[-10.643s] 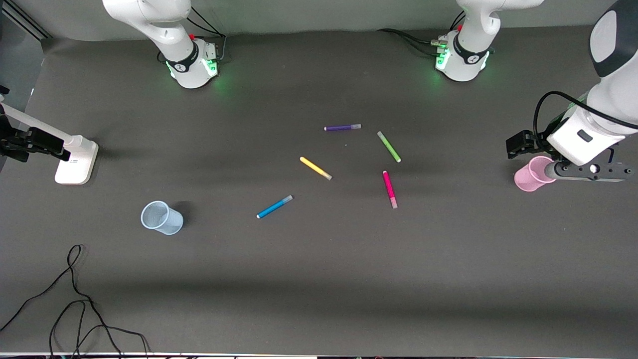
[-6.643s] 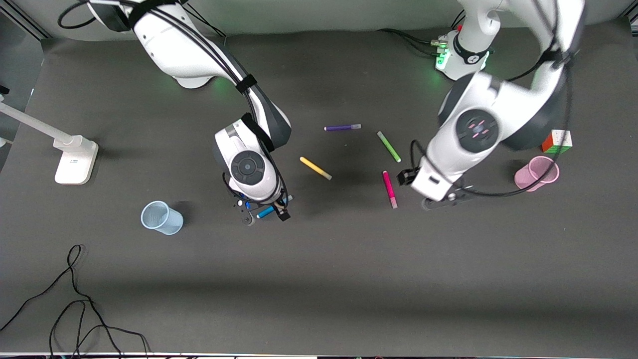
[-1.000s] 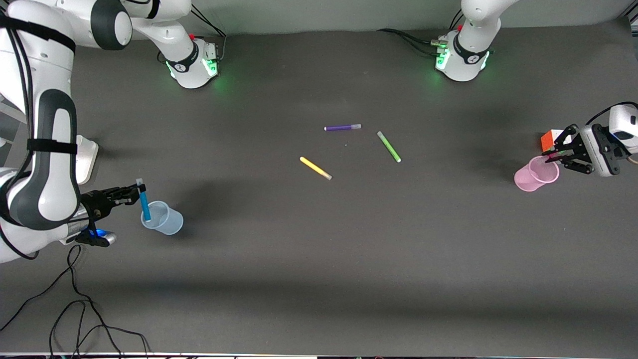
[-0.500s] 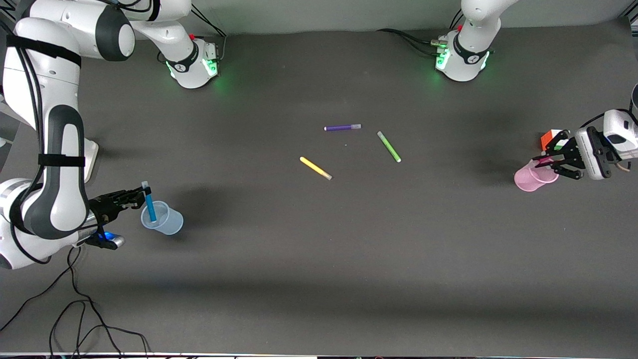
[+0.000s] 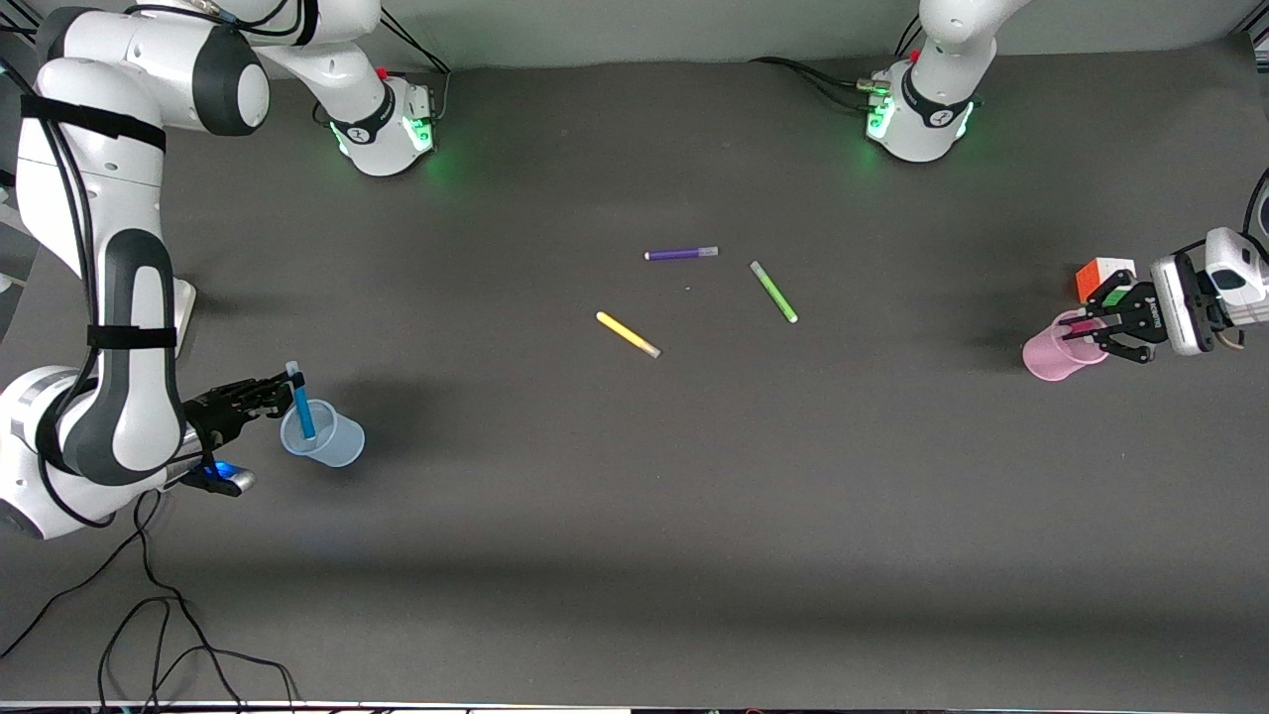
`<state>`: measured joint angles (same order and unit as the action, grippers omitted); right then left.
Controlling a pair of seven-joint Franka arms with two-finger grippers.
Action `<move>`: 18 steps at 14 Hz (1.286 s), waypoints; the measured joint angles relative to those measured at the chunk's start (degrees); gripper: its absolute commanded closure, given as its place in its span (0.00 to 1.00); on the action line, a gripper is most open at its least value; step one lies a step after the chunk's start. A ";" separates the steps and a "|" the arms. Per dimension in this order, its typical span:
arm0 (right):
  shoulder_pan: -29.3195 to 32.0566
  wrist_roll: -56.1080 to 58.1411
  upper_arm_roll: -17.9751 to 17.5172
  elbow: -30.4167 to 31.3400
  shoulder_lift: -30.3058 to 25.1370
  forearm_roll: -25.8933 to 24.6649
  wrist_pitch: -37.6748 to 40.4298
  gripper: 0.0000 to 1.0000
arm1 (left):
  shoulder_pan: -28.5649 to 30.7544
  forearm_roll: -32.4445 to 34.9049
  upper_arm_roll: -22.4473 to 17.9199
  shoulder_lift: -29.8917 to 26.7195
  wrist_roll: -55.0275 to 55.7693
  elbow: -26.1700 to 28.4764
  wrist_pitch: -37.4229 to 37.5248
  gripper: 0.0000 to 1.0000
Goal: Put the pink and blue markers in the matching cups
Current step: 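Lower the blue marker into the blue cup while the left gripper lowers pink, then open both grippers, releasing the markers into the cups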
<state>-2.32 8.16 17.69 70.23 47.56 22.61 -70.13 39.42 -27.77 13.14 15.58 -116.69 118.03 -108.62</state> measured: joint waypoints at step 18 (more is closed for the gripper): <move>-7.98 -14.84 0.07 -5.25 -16.19 -6.72 -0.86 0.00 | 1.92 -1.73 0.03 3.87 0.94 -5.47 2.67 0.01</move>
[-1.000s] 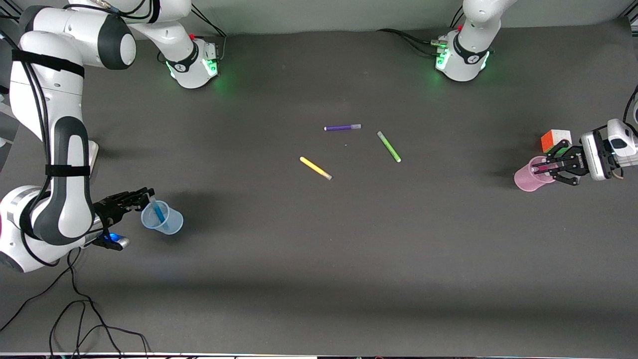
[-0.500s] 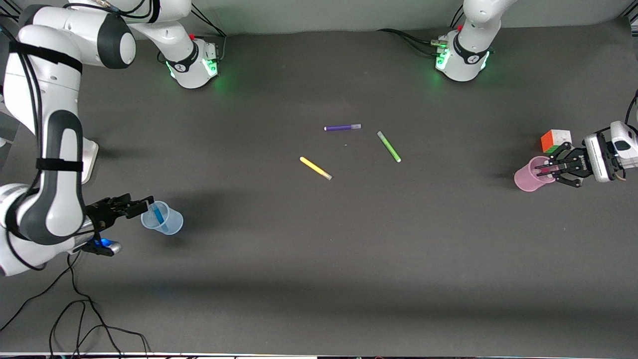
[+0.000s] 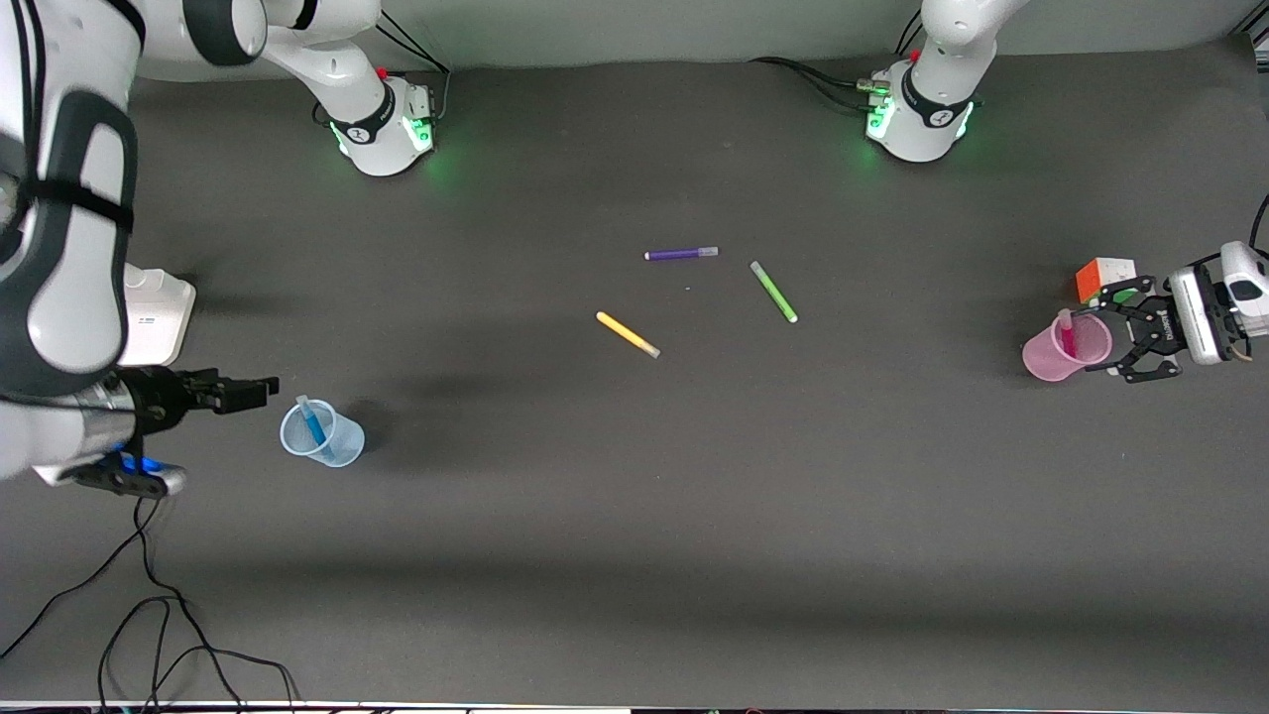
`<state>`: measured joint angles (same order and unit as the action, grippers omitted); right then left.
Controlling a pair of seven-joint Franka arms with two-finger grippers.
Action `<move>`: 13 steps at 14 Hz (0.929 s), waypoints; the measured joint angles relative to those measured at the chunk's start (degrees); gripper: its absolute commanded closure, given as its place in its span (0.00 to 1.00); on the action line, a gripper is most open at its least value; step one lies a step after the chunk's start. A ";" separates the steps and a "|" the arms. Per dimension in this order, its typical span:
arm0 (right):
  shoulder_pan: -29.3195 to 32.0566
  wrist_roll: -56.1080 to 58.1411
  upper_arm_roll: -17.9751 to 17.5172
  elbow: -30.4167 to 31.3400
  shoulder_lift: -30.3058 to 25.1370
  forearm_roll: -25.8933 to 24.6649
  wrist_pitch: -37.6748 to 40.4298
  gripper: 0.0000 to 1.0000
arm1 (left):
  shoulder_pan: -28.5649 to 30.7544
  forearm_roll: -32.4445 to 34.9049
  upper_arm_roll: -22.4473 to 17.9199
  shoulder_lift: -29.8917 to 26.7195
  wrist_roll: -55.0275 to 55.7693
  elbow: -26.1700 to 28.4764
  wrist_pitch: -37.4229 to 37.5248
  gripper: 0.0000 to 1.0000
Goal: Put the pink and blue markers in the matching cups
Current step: 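Open both grippers, releasing the markers into the cups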
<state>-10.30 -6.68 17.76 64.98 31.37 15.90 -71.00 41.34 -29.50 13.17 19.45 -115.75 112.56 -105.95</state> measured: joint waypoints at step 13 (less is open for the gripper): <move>-7.04 -4.88 1.71 22.81 -27.54 -9.44 -18.00 0.00 | -15.52 18.60 2.26 -18.95 78.83 -15.84 20.34 0.01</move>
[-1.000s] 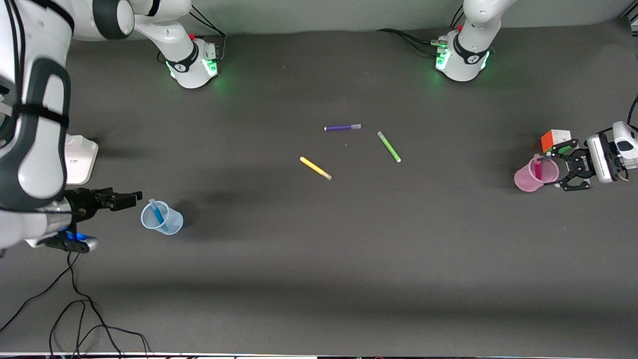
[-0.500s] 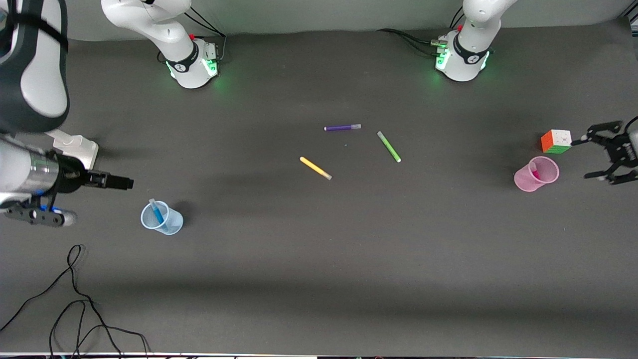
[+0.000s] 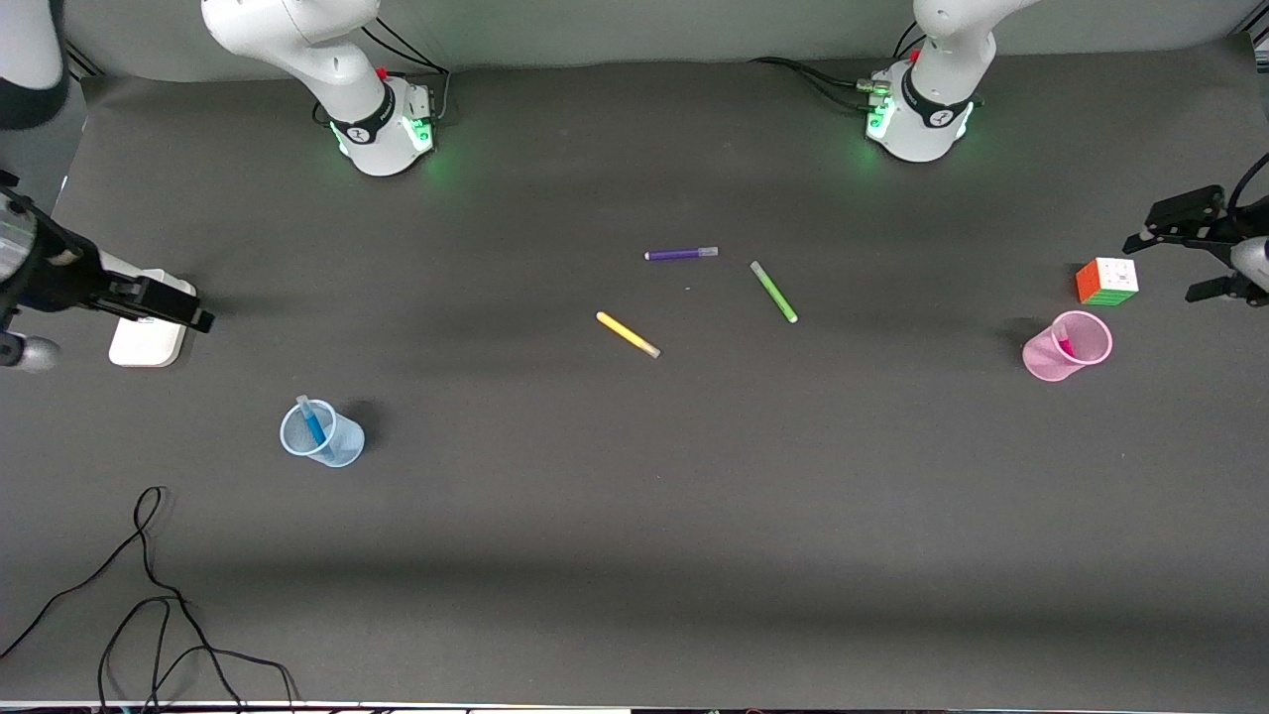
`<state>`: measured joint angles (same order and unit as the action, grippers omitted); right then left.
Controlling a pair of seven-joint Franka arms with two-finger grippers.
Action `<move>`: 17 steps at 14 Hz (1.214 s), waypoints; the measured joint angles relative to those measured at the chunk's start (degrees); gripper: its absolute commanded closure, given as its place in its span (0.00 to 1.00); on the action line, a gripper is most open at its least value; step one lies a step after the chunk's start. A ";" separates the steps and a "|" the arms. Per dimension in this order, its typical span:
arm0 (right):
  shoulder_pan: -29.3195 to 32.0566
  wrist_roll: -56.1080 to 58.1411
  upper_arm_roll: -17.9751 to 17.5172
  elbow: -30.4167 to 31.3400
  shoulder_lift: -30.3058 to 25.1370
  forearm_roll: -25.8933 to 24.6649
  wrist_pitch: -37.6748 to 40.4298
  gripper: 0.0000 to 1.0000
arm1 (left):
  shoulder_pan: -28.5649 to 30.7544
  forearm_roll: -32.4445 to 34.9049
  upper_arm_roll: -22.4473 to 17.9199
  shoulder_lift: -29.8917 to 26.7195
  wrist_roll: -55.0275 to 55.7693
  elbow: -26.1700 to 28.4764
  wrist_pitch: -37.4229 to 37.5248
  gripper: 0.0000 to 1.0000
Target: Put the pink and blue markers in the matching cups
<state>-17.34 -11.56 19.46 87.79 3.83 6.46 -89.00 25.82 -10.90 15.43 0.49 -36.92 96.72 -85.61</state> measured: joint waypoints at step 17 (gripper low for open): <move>23.36 4.53 -20.44 0.21 -2.41 -2.82 -0.01 0.00 | -19.84 12.72 -0.18 0.30 36.08 -3.49 0.68 0.01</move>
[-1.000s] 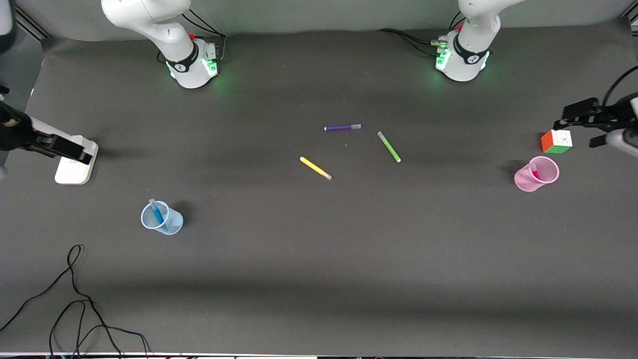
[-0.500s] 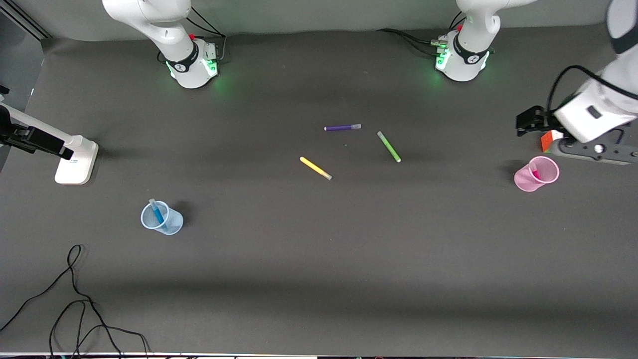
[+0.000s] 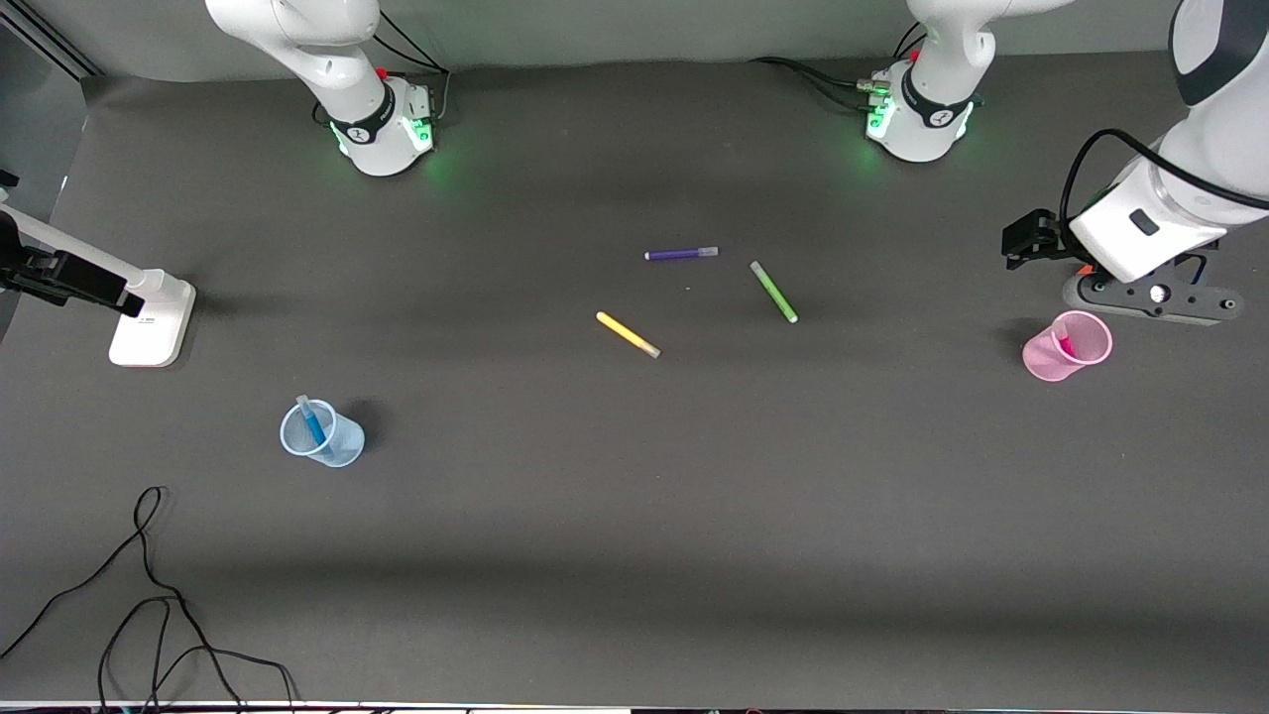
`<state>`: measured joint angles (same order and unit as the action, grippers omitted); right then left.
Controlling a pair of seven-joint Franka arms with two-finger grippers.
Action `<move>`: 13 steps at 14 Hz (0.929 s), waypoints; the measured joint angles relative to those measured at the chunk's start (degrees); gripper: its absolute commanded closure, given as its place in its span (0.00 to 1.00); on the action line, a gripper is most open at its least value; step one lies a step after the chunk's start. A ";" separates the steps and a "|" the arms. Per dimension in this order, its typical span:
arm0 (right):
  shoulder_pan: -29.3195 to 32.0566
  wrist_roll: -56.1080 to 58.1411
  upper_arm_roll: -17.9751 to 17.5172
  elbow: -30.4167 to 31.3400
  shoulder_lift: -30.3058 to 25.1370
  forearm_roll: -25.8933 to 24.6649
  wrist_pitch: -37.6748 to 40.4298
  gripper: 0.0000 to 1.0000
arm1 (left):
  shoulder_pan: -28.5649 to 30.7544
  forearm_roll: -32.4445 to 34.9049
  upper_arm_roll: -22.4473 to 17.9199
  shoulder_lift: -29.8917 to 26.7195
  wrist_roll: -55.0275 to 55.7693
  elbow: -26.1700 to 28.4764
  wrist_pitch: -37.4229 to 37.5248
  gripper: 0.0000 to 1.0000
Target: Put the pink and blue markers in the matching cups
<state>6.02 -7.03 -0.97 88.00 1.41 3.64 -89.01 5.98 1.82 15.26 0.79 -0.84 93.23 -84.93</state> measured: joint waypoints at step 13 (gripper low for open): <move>-1.33 9.18 0.83 0.38 -0.38 -2.26 0.13 0.00 | -12.63 1.88 -10.08 -5.52 4.28 8.57 -4.93 0.01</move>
<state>4.69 2.15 -0.14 88.39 1.04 1.38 -88.88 -6.65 3.70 5.17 -4.73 3.43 101.80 -89.86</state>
